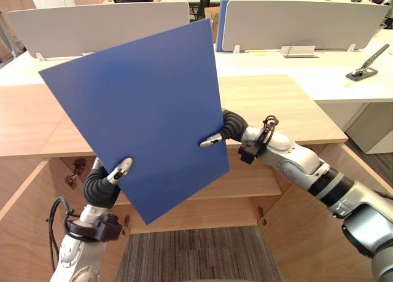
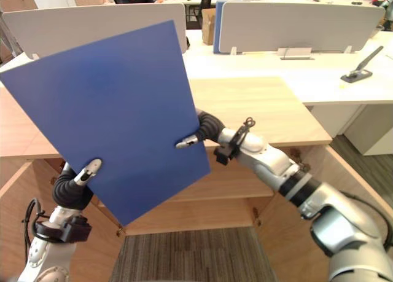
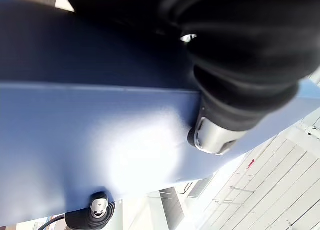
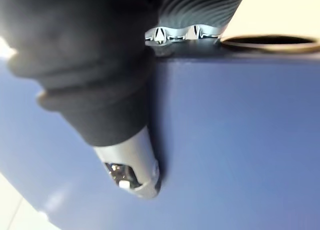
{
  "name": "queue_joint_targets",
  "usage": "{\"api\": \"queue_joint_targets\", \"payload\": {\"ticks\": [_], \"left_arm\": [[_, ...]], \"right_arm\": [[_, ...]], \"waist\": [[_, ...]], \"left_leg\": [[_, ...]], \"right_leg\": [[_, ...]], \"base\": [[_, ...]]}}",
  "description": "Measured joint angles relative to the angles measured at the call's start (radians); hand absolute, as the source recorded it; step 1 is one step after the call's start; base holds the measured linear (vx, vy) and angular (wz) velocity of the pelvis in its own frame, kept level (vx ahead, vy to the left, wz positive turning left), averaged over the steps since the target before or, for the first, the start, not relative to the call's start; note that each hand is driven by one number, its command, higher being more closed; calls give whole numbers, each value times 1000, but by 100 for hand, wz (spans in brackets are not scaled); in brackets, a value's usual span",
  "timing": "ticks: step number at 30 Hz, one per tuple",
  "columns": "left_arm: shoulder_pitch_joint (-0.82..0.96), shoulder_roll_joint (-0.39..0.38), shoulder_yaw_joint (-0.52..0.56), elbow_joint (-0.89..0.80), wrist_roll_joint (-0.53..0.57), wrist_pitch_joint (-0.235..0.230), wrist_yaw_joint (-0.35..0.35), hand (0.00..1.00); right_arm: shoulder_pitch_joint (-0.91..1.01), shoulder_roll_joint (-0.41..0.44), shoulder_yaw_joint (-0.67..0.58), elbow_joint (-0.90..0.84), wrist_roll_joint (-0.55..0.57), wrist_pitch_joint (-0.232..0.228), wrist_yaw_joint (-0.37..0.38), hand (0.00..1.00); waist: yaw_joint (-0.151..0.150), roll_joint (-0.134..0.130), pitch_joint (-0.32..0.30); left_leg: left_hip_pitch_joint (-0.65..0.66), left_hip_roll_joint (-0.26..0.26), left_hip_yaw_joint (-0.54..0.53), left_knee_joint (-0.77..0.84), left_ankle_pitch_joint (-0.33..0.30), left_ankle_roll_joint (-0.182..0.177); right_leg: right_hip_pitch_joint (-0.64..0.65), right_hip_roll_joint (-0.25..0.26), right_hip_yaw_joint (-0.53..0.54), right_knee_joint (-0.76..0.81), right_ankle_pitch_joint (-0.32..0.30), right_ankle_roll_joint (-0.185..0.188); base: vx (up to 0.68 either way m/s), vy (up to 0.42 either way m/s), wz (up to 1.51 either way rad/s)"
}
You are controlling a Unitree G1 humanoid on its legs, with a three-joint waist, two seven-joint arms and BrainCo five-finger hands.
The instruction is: Walk over to the cabinet, pick up the folder, carry it to the office cabinet, place the folder inside the office cabinet, then close the office cabinet door
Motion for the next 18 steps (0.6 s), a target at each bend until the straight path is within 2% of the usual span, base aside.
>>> {"api": "queue_joint_targets", "payload": {"ticks": [3,4,9,11,15,18], "left_arm": [[1,25,-26,0,-15,-32,0,100],[1,26,-39,0,-16,-41,0,0],[11,41,-122,0,-20,-54,-4,0],[21,49,-184,20,-46,-50,-49,0],[18,30,-236,135,-106,7,-131,0],[4,-29,-260,247,-125,59,-165,0]], "right_arm": [[-8,-53,9,-40,16,0,16,100],[-8,-69,9,-56,31,-1,18,100],[-7,-119,-11,-75,36,-11,16,100],[10,-136,-31,-87,32,-11,17,100],[54,-142,-53,-115,-50,-8,15,100],[91,-135,-59,-116,-98,10,12,100]], "waist": [[0,-1,-3],[0,-1,-6],[-1,-3,-13],[0,-3,-14],[1,-4,-18],[3,-4,-19]], "left_leg": [[0,0,-1,0,0,0],[0,0,-1,0,0,0],[-1,0,-1,0,0,0],[-2,0,-1,-1,1,-1],[-8,0,0,-3,5,0],[-18,1,0,-3,11,-2]], "right_leg": [[0,0,0,1,0,0],[0,0,0,1,0,0],[-2,0,0,3,0,0],[-4,0,0,5,0,0],[-14,0,0,8,0,0],[-31,0,1,23,0,0]], "base": [[0,0,0],[0,0,0],[0,0,0],[0,0,0],[0,0,0],[0,0,0]]}}
